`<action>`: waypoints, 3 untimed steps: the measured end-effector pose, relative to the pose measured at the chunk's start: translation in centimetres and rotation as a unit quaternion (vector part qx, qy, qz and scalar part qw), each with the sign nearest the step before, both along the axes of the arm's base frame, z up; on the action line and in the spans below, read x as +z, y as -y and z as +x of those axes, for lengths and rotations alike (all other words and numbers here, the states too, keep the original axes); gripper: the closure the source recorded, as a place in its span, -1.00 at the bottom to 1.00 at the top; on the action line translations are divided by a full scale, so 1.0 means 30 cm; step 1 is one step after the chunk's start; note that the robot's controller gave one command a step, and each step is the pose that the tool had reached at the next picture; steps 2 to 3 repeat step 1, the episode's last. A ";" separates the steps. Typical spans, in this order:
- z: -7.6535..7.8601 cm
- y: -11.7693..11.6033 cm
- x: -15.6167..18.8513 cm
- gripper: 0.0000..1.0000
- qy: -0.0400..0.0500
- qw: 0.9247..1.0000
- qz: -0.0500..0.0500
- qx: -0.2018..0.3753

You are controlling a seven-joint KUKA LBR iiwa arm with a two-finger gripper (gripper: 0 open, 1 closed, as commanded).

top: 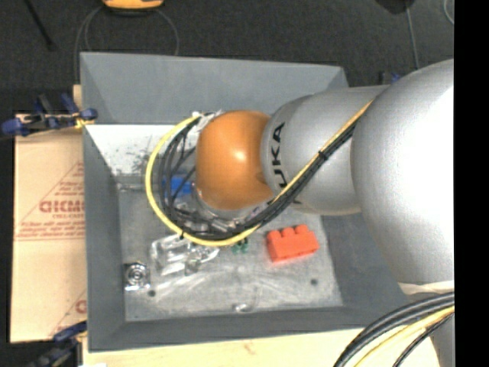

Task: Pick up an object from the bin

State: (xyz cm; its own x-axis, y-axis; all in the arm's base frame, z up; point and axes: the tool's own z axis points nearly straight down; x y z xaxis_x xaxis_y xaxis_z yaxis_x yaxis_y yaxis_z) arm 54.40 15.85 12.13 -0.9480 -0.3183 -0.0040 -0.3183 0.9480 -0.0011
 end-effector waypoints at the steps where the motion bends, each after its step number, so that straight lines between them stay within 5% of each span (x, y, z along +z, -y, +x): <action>1: 0.005 0.002 0.196 1.00 0.001 1.000 0.000 -0.003; 3: 0.005 0.002 0.196 1.00 0.001 1.000 0.000 -0.003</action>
Offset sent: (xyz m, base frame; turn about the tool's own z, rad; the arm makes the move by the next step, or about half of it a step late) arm 0.0000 -0.0001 0.0559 0.0000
